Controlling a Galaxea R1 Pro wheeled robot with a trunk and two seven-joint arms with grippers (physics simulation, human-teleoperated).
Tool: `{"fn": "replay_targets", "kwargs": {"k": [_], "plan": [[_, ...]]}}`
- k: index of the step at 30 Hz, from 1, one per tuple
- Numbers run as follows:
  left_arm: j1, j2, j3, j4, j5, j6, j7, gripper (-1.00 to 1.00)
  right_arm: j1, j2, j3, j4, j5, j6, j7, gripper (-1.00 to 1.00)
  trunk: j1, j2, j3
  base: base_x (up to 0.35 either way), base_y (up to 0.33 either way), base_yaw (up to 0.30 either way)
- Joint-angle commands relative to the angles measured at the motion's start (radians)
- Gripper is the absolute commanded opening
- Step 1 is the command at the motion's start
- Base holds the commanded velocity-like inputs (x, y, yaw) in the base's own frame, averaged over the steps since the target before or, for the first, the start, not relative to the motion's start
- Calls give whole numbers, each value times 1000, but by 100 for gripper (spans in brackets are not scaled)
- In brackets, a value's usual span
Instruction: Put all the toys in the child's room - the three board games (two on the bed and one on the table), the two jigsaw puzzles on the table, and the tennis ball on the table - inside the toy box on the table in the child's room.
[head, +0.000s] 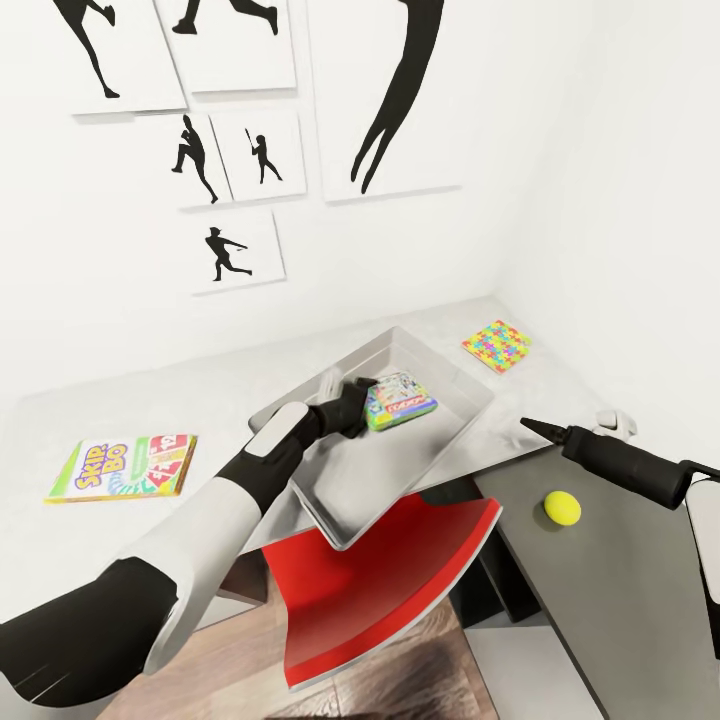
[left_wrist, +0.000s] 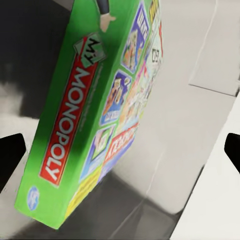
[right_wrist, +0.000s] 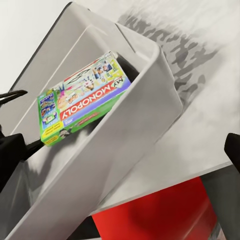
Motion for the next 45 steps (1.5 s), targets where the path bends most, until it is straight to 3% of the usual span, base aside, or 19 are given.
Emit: {"fn": "replay_targets", "kwargs": {"k": [1, 6, 12, 23, 32, 45], "plan": [[0, 0, -2, -3, 14, 3, 23, 100, -1, 0, -1, 0, 9, 4, 10, 100, 1, -2, -2, 0, 0, 0], [3, 2, -2, -8, 83, 32, 94, 100, -1, 0, -2, 0, 9, 4, 10, 100, 1, -2, -2, 0, 0, 0], [5, 6, -2, -11, 138, 54, 144, 100, -1, 0, -1, 0, 9, 4, 10, 100, 1, -2, -2, 0, 0, 0], [10, 8, 0, -13, 171, 88, 178, 100, -2, 0, -2, 0, 9, 4, 10, 100, 1, -2, -2, 0, 0, 0], [14, 13, 0, -34, 256, 121, 187, 100, -1, 0, -2, 0, 9, 4, 10, 100, 1, -2, -2, 0, 0, 0], [36, 16, 4, -76, 289, 129, 213, 100, -2, 0, -2, 0, 9, 4, 10, 100, 1, -2, -2, 0, 0, 0]]}}
